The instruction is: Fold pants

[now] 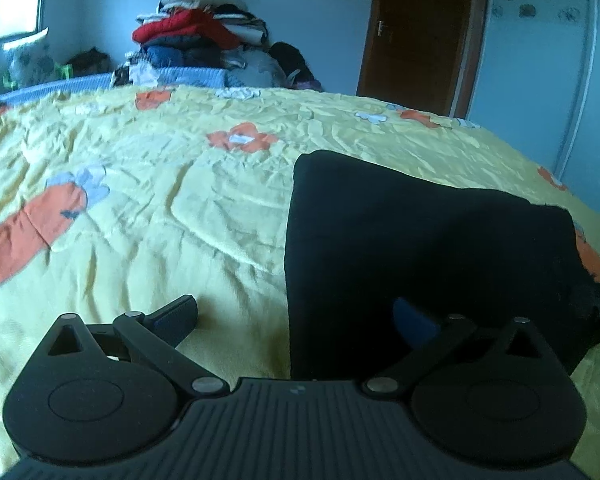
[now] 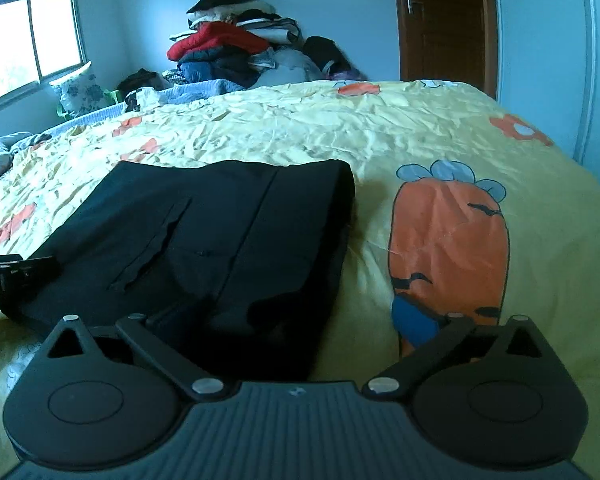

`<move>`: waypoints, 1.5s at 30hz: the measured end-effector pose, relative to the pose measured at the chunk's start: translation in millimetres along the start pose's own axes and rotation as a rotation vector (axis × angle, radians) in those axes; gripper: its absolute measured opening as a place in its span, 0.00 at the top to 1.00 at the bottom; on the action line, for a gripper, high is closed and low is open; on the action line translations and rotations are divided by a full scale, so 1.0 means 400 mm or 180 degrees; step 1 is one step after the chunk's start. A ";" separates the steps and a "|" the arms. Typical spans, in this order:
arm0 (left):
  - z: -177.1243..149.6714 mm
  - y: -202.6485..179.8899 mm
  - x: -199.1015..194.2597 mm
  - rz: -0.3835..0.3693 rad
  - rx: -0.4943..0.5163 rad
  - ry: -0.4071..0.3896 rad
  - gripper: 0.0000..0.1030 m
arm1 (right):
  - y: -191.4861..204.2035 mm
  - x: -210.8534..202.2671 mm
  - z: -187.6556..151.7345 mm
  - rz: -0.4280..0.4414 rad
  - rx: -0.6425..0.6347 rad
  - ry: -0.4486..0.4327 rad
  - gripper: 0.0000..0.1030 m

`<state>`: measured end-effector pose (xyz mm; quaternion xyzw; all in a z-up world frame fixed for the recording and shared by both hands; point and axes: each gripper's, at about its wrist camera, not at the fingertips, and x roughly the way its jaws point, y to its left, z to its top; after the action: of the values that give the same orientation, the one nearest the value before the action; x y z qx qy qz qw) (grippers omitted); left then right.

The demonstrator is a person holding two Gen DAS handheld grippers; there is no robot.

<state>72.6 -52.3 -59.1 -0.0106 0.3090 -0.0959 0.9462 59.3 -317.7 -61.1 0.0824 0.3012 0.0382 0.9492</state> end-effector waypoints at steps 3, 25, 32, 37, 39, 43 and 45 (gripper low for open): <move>-0.001 0.008 0.001 -0.0041 -0.0076 0.0018 0.00 | -0.006 -0.001 -0.002 0.0000 0.0009 -0.0003 0.00; -0.004 0.018 -0.004 -0.0184 -0.0172 -0.0006 0.00 | -0.021 -0.006 0.005 0.0393 0.0090 -0.0015 0.00; 0.038 0.024 0.025 -0.0385 -0.0070 0.0160 0.01 | -0.016 0.040 0.053 0.0659 0.0083 0.0125 0.00; 0.098 0.049 0.082 -0.0710 -0.0163 0.0431 0.02 | -0.039 0.087 0.091 0.0841 0.0309 0.0113 0.00; 0.113 0.059 0.106 -0.0817 -0.0192 0.0434 0.02 | -0.041 0.098 0.096 0.0916 0.0261 0.0099 0.06; 0.128 0.057 0.132 -0.0942 -0.0258 0.0397 0.02 | -0.031 0.103 0.103 0.0974 0.0185 0.0126 0.28; 0.124 0.042 0.132 -0.1028 -0.0267 0.0361 0.12 | -0.037 0.103 0.105 0.1010 0.0235 0.0129 0.50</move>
<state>146.4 -47.6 -51.2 -0.0941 0.3600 -0.2341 0.8982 117.6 -332.8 -53.3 0.1630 0.3047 0.1782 0.9213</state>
